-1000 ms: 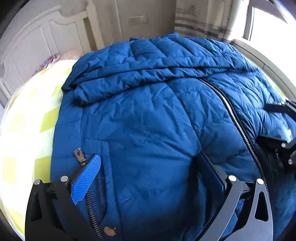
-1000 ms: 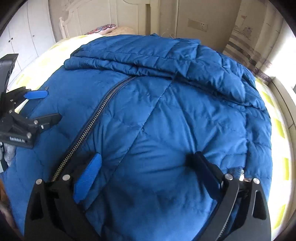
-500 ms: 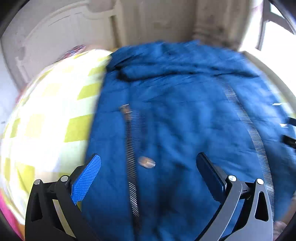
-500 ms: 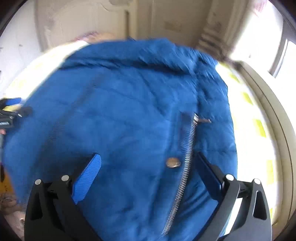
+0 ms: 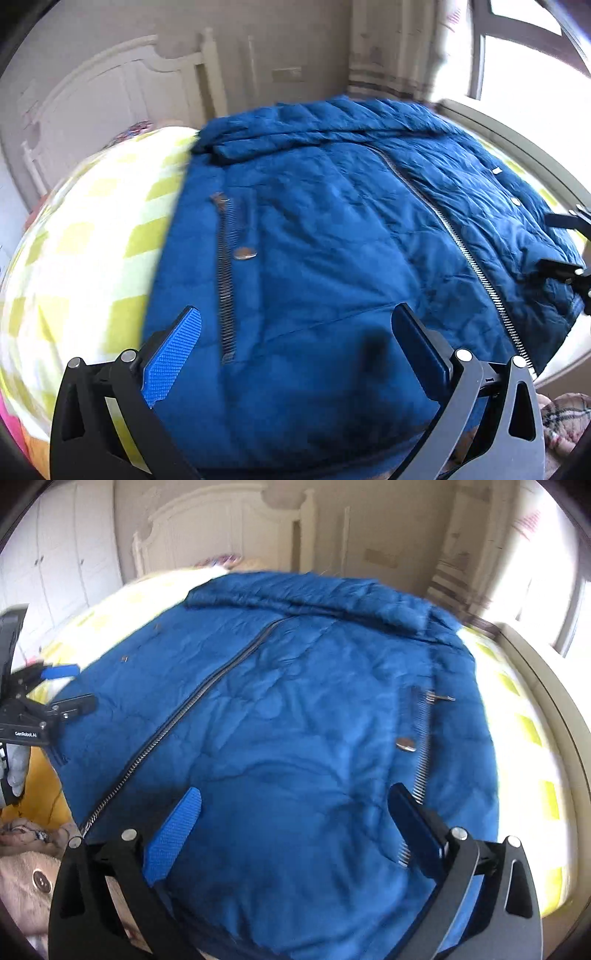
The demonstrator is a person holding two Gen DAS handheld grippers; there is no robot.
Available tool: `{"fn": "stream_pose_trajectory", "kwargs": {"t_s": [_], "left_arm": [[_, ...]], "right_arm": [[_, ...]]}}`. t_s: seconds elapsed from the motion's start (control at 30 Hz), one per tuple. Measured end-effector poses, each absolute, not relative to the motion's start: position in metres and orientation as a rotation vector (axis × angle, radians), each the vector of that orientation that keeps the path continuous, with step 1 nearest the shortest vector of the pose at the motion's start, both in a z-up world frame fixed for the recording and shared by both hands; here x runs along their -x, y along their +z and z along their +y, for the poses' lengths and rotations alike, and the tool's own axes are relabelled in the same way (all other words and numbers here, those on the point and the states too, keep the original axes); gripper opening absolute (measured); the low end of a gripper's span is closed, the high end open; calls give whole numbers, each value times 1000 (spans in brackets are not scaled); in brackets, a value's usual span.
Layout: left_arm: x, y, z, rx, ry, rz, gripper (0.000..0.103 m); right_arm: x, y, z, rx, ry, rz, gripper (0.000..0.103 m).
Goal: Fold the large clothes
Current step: 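Smooth the folded jacket with both tools open over it, then grasp the jacket hem with both tools at its ribbed edge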
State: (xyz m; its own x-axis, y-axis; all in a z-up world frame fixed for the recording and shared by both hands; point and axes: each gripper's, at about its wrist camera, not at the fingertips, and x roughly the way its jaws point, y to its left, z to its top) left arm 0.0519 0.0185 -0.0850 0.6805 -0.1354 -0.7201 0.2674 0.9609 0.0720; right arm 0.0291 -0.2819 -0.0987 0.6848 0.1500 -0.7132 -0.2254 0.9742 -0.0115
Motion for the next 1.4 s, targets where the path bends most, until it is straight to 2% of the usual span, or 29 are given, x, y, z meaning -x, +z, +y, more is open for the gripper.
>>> {"fn": "stream_pose_trajectory", "kwargs": {"t_s": [0.07, 0.13, 0.27, 0.4, 0.47, 0.53, 0.63, 0.67, 0.7, 0.73, 0.8, 0.97, 1.03, 1.13, 1.27, 1.3, 1.33, 1.37, 1.4], "left_arm": [[-65, -106, 31, -160, -202, 864, 99], [-60, -108, 41, -107, -233, 846, 99], [-44, -88, 50, -137, -208, 786, 99], [-39, -76, 93, -15, -165, 771, 99], [-41, -83, 111, 42, -148, 804, 99], [-39, -94, 123, 91, -162, 835, 99], [-31, -104, 120, 94, -202, 832, 98], [-29, -105, 117, 81, -214, 829, 96], [-26, -104, 112, 85, -243, 823, 82], [-24, -103, 108, 96, -269, 817, 72], [-21, -101, 99, 73, -270, 807, 69], [-25, -104, 109, 112, -303, 807, 72], [-24, -104, 106, 84, -311, 807, 84], [-26, -105, 98, 56, -295, 807, 84], [-28, -106, 93, 36, -289, 809, 84], [-28, -106, 93, 37, -288, 811, 83], [-28, -106, 94, 41, -286, 809, 70], [-27, -104, 96, 52, -280, 803, 61], [-24, -100, 100, 89, -300, 795, 39]], "right_arm": [[-33, -118, -300, 51, 186, 838, 100], [-27, -122, -307, 34, 208, 800, 100], [-10, -106, -315, 49, 192, 777, 100], [17, -101, -362, -69, 108, 726, 100], [30, -110, -386, -161, 100, 731, 94], [45, -119, -394, -206, 110, 736, 82], [61, -128, -388, -177, 128, 713, 78], [66, -129, -387, -168, 129, 709, 75], [68, -130, -385, -165, 127, 706, 72], [70, -131, -384, -164, 131, 702, 68], [71, -131, -380, -167, 134, 696, 66], [76, -133, -398, -284, 179, 683, 64], [78, -135, -403, -303, 188, 685, 64], [83, -144, -404, -314, 195, 724, 64], [88, -154, -409, -423, 230, 682, 65], [88, -156, -410, -440, 230, 678, 63], [87, -157, -409, -450, 227, 672, 52], [89, -156, -409, -436, 218, 666, 45], [92, -153, -408, -424, 223, 650, 30]]}}
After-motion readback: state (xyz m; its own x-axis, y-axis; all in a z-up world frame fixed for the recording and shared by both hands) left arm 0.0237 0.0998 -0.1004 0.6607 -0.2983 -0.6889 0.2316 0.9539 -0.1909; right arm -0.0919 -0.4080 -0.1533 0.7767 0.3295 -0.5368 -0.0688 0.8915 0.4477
